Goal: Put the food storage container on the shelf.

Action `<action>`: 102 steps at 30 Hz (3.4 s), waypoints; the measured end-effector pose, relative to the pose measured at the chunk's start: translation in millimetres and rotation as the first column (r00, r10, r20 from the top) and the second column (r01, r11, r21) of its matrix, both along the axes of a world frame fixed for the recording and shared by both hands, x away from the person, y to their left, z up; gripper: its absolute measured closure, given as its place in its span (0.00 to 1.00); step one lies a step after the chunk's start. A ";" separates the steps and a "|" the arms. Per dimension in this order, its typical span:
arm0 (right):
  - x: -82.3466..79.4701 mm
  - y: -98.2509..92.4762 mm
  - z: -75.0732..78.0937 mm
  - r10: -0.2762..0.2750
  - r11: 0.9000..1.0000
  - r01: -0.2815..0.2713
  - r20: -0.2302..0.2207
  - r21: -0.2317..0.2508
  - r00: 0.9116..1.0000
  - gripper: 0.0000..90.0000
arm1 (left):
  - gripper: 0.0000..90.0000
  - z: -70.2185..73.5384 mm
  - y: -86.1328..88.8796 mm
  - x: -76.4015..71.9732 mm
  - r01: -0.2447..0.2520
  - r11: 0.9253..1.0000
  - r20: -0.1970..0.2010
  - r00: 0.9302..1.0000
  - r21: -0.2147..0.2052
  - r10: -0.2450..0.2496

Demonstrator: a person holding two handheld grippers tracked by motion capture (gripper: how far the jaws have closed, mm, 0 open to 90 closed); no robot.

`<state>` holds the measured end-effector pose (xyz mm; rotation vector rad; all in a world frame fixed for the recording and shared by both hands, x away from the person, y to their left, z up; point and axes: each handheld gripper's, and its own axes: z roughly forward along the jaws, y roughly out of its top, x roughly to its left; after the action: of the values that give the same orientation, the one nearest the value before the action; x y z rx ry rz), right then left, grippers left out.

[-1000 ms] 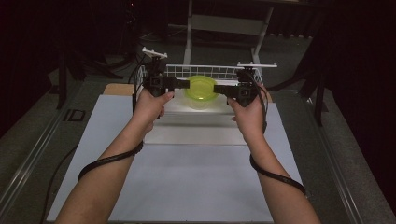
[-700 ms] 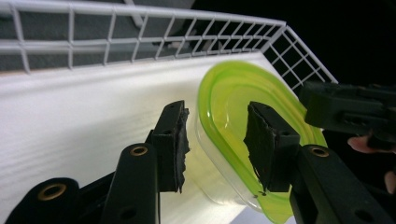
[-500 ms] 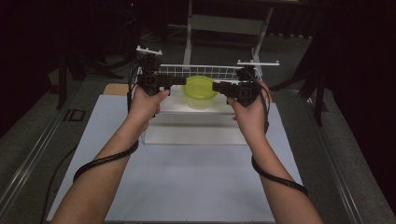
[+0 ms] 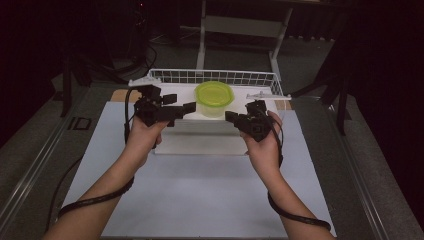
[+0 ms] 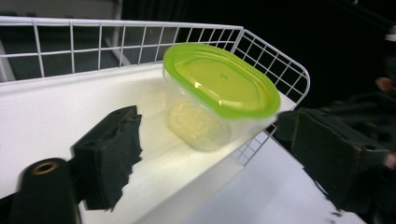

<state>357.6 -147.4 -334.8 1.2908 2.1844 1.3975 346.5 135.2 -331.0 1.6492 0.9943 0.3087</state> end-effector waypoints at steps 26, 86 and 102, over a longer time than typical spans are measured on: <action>12.1 21.4 -10.6 0.013 1.000 -0.012 -0.026 0.008 1.000 0.99 | 0.01 -72.7 -11.0 -75.3 0.048 0.996 0.168 0.985 -0.071 -0.036; -100.8 -77.3 -118.3 0.147 0.988 -0.140 0.107 -0.068 0.983 0.16 | 0.01 -138.1 -7.4 -127.6 0.304 0.946 0.169 0.933 0.108 -0.319; -116.0 -103.5 -136.6 0.145 0.988 -0.138 0.107 -0.074 0.984 0.15 | 0.01 -154.1 4.4 -134.2 0.315 0.943 0.140 0.934 0.110 -0.329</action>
<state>241.6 -250.9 -471.4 1.0271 2.2639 1.3987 212.3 139.7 -485.1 1.8044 0.5862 0.2566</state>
